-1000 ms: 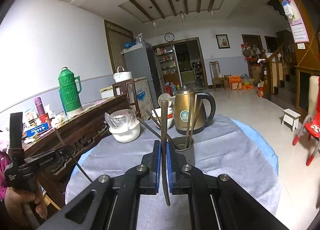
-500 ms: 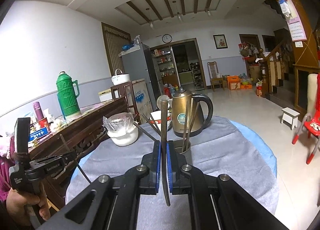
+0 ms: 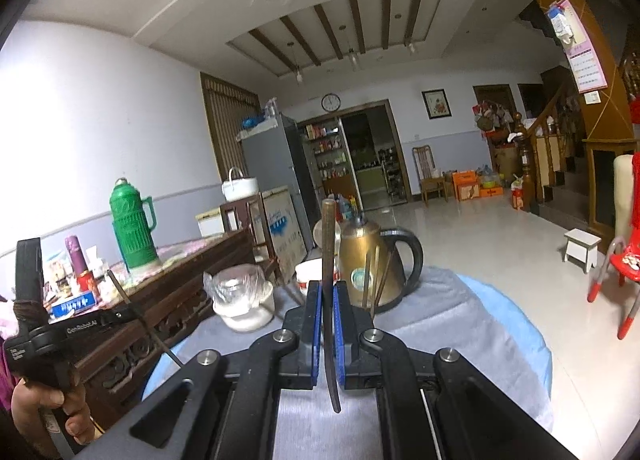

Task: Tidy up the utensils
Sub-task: 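Lower both chopsticks into the grey cup among the others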

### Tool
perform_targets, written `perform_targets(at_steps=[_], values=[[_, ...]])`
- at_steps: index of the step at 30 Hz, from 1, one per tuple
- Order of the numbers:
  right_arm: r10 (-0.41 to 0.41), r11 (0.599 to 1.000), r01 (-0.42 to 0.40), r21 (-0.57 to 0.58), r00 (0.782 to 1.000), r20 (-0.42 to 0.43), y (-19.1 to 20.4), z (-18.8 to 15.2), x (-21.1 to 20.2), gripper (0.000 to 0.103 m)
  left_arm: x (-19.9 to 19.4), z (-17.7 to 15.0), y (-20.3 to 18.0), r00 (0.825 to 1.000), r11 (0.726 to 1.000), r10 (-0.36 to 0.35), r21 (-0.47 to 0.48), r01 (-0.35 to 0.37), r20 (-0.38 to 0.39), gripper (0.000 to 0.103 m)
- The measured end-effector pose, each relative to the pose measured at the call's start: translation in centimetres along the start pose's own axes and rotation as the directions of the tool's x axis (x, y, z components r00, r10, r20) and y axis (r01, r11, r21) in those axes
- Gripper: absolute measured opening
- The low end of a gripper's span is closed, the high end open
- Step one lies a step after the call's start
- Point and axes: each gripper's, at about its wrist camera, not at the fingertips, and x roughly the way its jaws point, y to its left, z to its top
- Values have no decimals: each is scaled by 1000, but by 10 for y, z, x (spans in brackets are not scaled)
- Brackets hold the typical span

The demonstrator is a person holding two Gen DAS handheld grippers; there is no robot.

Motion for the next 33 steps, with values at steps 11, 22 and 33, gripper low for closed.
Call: perform_targets(at_steps=[11, 22, 33], values=[[14, 999, -11, -32, 994, 110, 5, 48, 16, 6, 16, 47, -58, 974, 984, -180, 40, 176, 139, 7], [-9, 1000, 9, 0, 999, 38, -15, 40, 68, 6, 93, 34, -83, 982, 981, -185, 63, 183, 38, 8], [-24, 1000, 23, -13, 997, -80, -35, 22, 123, 6, 136, 19, -80, 991, 988, -129, 80, 131, -34, 8]])
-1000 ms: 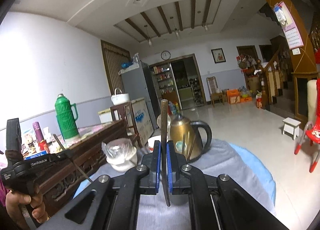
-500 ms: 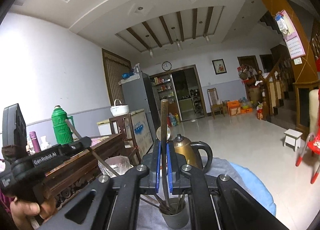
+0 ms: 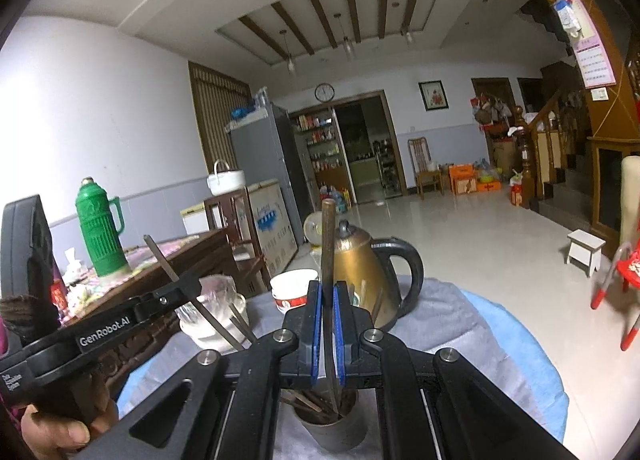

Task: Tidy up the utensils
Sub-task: 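Lower both chopsticks into the grey cup among the others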

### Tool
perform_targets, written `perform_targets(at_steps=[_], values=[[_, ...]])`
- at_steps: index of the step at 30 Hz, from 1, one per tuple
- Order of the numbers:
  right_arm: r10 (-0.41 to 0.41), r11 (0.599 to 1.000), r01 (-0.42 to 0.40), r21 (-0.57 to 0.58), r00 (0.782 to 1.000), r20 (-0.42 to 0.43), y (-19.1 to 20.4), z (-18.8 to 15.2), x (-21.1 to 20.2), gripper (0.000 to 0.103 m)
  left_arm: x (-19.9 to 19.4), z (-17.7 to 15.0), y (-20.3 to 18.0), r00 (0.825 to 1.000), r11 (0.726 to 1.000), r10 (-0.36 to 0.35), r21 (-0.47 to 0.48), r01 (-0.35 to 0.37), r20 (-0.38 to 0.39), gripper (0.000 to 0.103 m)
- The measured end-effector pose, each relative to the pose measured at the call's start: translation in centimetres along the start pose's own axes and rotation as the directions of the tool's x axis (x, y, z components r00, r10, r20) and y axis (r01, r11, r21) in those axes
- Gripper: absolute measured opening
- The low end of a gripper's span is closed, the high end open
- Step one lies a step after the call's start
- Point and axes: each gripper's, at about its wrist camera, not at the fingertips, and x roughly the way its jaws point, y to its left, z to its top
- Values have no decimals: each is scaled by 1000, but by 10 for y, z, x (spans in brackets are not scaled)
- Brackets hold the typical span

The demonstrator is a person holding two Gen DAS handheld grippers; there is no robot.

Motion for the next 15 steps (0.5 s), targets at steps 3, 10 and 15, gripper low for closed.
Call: perform_targets(at_steps=[3, 10, 15], values=[[-3, 1000, 3, -1, 1000, -21, 0, -5, 10, 6, 7, -3, 1, 1000, 1000, 9, 12, -9, -19, 8], [-8, 1000, 8, 6, 998, -58, -4, -12, 23, 6, 19, -13, -2, 998, 1000, 9, 28, -7, -64, 8], [-7, 1000, 7, 8, 997, -80, -5, -16, 31, 6, 23, -17, -2, 996, 999, 11, 37, -8, -83, 8]])
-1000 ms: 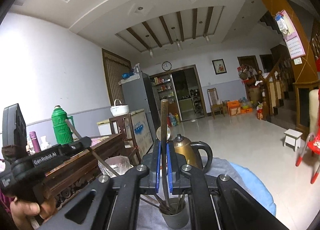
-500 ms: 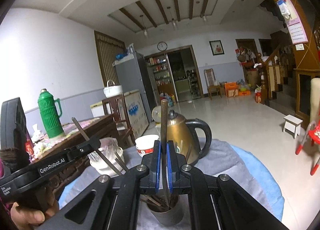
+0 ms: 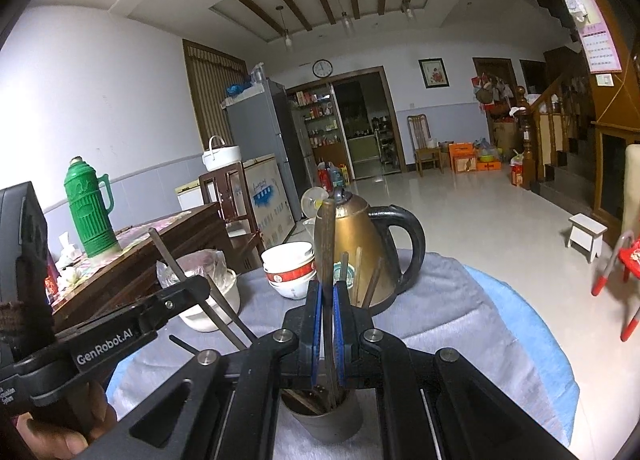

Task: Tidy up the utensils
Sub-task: 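Lower both chopsticks into the grey cup among the others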

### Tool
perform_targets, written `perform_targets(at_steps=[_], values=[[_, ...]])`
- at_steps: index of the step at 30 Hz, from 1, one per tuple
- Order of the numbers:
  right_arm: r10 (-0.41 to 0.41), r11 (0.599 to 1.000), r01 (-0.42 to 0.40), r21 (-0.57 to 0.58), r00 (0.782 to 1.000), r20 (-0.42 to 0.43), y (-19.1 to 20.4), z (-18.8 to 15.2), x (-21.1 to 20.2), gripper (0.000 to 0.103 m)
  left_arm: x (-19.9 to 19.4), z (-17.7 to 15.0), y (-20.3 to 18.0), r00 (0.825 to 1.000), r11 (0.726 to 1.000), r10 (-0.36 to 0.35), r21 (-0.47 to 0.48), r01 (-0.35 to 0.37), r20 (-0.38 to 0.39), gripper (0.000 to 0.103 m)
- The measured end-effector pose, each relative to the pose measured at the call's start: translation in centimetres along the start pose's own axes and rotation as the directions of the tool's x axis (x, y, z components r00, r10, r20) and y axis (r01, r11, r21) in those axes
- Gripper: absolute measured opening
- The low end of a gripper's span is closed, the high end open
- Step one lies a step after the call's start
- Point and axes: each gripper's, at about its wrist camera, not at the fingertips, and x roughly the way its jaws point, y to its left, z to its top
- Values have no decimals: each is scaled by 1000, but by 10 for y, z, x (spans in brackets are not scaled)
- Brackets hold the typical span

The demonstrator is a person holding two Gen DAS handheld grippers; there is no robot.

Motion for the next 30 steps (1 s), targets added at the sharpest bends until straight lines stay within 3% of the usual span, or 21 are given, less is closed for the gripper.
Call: perform_targets(at_steps=[30], values=[[-5, 1000, 4, -4, 994, -106, 0, -25, 30, 6, 23, -10, 2, 997, 999, 31, 13, -31, -77, 8]])
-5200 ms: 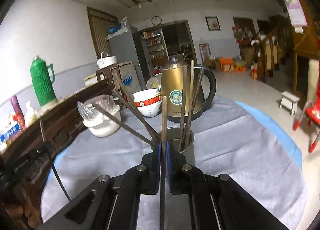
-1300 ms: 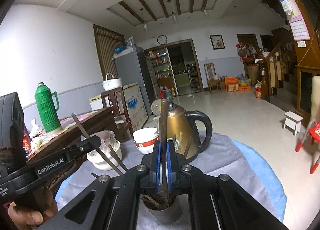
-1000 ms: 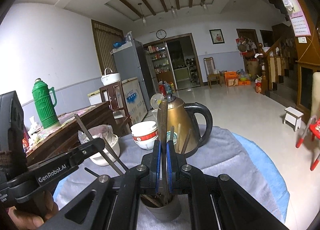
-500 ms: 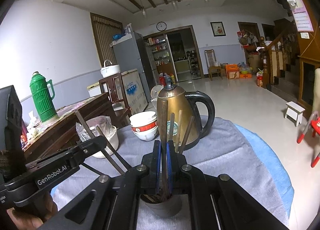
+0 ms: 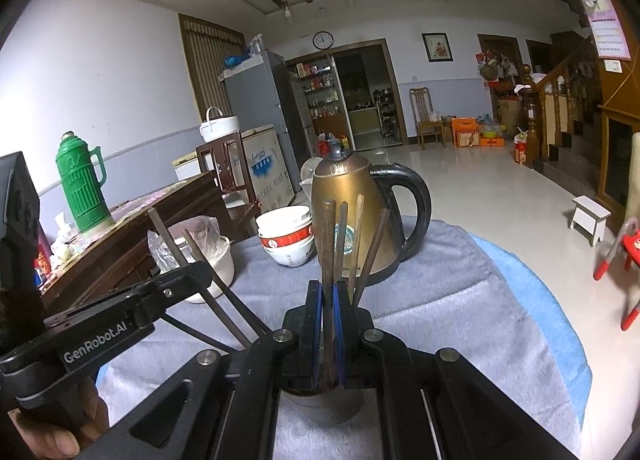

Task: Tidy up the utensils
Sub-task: 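Lower both chopsticks into the grey cup among the others, then open both tools to release the chopsticks into the cup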

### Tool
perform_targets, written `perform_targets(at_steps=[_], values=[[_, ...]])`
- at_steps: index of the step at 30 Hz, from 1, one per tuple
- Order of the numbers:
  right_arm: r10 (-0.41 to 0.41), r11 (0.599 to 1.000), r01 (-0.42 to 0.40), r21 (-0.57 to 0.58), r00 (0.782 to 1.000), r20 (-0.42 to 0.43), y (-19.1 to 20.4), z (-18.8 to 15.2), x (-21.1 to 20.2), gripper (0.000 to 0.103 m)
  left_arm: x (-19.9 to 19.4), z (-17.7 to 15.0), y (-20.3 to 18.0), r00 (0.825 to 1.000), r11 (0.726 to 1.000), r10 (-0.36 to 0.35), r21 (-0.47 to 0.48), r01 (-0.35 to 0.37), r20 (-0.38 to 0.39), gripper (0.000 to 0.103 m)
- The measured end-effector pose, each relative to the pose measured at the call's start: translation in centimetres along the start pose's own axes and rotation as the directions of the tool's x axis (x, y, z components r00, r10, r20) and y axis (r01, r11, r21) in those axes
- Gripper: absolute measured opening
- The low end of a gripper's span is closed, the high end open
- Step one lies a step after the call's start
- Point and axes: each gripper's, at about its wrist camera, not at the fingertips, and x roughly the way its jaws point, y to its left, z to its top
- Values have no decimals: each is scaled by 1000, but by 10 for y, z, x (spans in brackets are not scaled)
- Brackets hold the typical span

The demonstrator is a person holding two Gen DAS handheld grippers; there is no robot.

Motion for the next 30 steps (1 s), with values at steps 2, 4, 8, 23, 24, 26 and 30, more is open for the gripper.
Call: perform_targets(at_steps=[2, 4, 8, 23, 24, 26, 30], values=[[-1, 1000, 1, 0, 1000, -5, 0, -1, 1, 6, 1, 0, 0, 1000, 1000, 2, 1, -2, -3, 8], [-1, 1000, 1, -1, 1000, -8, 0, -2, 2, 6, 2, -1, 2, 1000, 1000, 1, -1, -1, -6, 8], [-2, 1000, 2, 0, 1000, -16, 0, -3, 5, 6, 5, -5, 4, 1000, 1000, 7, -6, -7, -16, 8], [-57, 998, 57, -4, 997, -56, -6, 8, 5, 12, -24, 13, 17, 1000, 999, 17, -42, -16, 21, 30], [-63, 998, 63, 3, 997, -36, -7, 13, -3, 17, -36, 18, 19, 999, 999, 15, -50, -13, 46, 46], [-88, 996, 88, 13, 996, 24, -7, 25, -26, 38, -60, 26, 24, 994, 998, 28, -63, -22, 102, 62], [-95, 995, 92, 30, 985, 145, 0, 38, -75, 80, -97, 30, 30, 986, 997, 62, -56, -54, 156, 76]])
